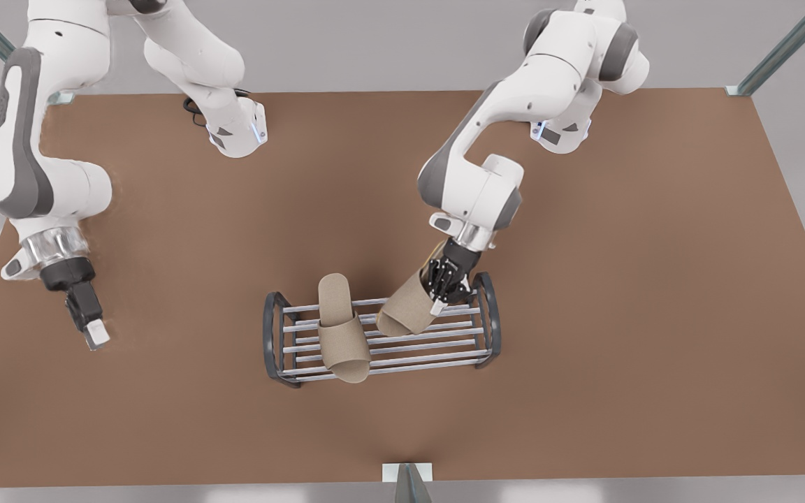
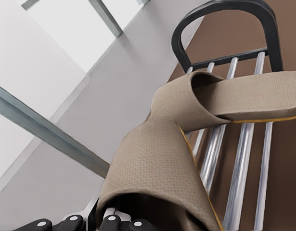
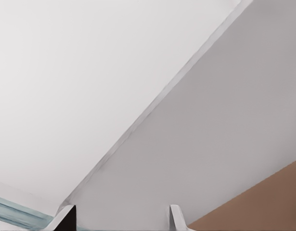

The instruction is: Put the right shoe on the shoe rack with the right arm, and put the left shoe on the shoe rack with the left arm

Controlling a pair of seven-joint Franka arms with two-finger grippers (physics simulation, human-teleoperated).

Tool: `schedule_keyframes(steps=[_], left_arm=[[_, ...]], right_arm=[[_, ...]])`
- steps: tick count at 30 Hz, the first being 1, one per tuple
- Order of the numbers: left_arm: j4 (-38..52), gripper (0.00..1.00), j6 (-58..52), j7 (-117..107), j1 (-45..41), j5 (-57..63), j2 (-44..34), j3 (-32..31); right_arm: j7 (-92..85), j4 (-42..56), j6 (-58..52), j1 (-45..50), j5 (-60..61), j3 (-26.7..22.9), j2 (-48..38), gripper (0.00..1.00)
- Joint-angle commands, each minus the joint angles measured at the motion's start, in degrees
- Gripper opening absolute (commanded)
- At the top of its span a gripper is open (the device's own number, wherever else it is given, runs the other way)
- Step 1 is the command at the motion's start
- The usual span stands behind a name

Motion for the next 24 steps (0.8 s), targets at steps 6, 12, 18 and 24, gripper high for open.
schedule_keyframes(steps=[6,12,18,24], left_arm=[[3.1,0.21,-0.3,19.1,0.0,16.9,2.4,3.4],[3.0,0.21,-0.2,19.9,-4.5,19.5,5.0,7.0],[3.3,1.0,-2.8,19.3,-4.5,18.9,4.9,7.8],[3.2,1.0,-2.9,19.0,-4.4,18.5,4.8,7.8]], right_arm=[[60.0,11.0,-44.2,6.5,-85.8,1.4,0.7,1.0],[60.5,12.3,-42.2,20.1,-83.3,-13.4,3.0,1.0],[57.8,14.9,-43.6,20.5,-82.1,-13.0,2.9,1.0],[57.7,16.4,-43.7,20.3,-82.2,-13.0,3.1,1.0]])
